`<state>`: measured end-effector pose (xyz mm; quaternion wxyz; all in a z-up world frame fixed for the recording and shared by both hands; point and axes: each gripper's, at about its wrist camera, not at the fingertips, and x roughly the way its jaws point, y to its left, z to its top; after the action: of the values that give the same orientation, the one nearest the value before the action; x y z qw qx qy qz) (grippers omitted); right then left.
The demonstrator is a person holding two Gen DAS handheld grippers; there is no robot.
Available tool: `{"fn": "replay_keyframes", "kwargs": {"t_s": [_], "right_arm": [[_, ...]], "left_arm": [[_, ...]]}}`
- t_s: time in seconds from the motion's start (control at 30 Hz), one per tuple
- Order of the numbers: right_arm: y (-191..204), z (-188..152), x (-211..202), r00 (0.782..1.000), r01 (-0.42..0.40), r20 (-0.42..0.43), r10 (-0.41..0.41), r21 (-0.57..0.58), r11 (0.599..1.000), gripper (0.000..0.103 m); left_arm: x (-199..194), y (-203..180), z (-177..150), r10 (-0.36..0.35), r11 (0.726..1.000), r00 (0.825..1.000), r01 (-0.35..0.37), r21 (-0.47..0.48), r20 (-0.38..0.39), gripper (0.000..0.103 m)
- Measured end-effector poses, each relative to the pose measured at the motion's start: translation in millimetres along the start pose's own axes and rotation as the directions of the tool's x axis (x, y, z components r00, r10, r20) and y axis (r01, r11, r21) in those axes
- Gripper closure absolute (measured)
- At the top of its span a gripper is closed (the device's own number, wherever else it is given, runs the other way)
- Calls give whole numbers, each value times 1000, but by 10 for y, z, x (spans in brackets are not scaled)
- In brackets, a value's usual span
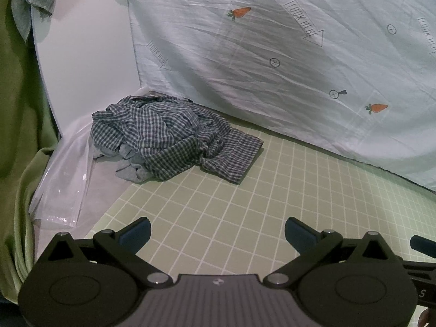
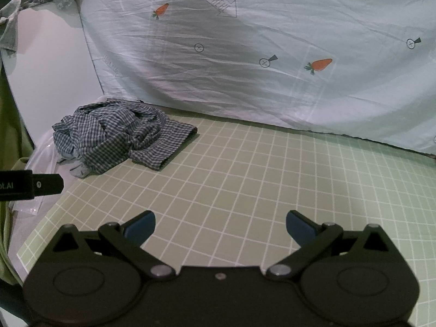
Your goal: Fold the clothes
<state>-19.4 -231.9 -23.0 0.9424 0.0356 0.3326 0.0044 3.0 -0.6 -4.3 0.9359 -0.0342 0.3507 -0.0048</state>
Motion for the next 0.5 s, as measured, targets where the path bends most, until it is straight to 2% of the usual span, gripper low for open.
{"fn": "replay_keyframes", "kwargs": {"t_s": [0.5], "right_arm": [[0, 6, -13, 1000, 3, 1, -3, 6, 1000, 0]], "left_arm": [[-10, 18, 9, -3, 1000, 1000, 3, 0, -1, 0]]}}
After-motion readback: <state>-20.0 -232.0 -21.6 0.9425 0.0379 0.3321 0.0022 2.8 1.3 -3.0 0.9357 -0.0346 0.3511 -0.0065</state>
